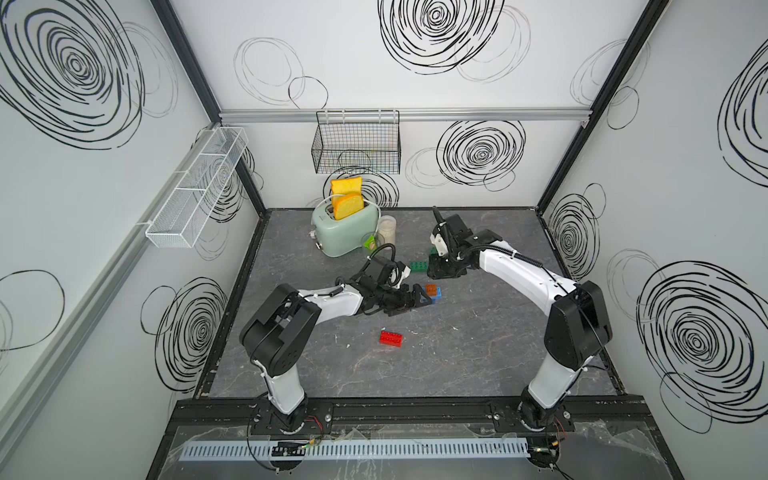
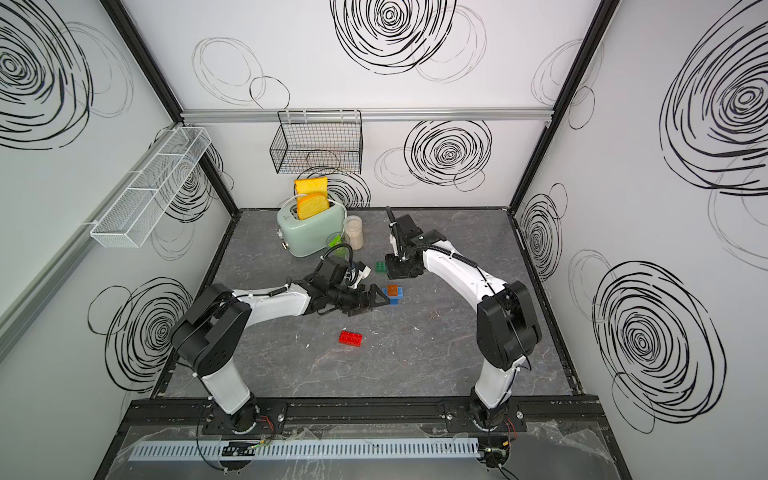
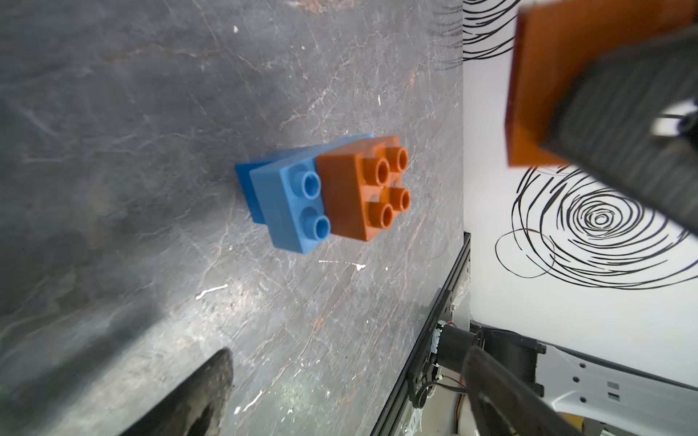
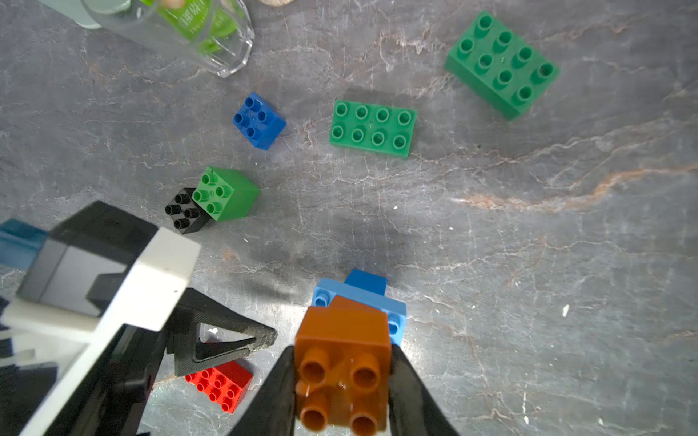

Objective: Assemble the letter f with lego
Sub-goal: Assemble the lego brick with the lego brick.

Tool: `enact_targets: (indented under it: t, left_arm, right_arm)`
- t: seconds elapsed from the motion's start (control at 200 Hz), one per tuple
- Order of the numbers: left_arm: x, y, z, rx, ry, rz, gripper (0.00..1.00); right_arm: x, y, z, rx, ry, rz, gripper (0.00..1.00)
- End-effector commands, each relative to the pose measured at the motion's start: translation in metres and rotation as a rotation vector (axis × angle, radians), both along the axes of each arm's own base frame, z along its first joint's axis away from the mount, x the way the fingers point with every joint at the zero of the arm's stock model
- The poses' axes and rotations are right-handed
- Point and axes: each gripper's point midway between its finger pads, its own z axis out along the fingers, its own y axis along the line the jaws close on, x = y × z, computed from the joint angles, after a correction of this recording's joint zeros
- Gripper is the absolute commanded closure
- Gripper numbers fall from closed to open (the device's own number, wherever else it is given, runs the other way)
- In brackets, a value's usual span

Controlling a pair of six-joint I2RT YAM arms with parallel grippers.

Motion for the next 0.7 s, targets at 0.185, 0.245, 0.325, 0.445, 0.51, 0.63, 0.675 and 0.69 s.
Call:
enact_targets:
  t: [0.185, 0.245, 0.325, 0.445, 0.51, 0.63, 0.675, 0.69]
  left_arm:
    - [0.014, 0.001, 0.003, -0.064, 0.002, 0.053, 0.03]
    - [0.016, 0.005, 0.003, -0.065, -0.001, 0.068, 0.03]
    - [0.020, 0.009, 0.000, -0.055, 0.007, 0.080, 0.03]
    - [0.026, 0.018, -0.010, -0.038, 0.030, 0.115, 0.04]
    - [0.029, 0.023, -0.014, -0.030, 0.040, 0.132, 0.04]
    - [0.033, 0.027, -0.020, -0.019, 0.051, 0.145, 0.04]
    - [0.034, 0.028, -0.021, -0.016, 0.053, 0.148, 0.04]
    - [0.034, 0.028, -0.022, -0.014, 0.054, 0.149, 0.04]
  right_arm:
    - [-0.014, -0.002, -0.021, -0.008, 0.068, -0.019, 0.60]
    - [-0.015, -0.001, -0.023, -0.010, 0.067, -0.019, 0.60]
    - [-0.015, 0.001, -0.025, -0.012, 0.071, -0.017, 0.60]
    - [-0.016, 0.004, -0.027, -0.015, 0.074, -0.010, 0.60]
    - [-0.017, 0.006, -0.028, -0.017, 0.077, -0.004, 0.60]
    - [-0.020, 0.009, -0.031, -0.021, 0.085, 0.007, 0.59]
    - [-0.021, 0.009, -0.033, -0.025, 0.085, 0.010, 0.59]
    - [-0.021, 0.010, -0.033, -0.027, 0.086, 0.012, 0.59]
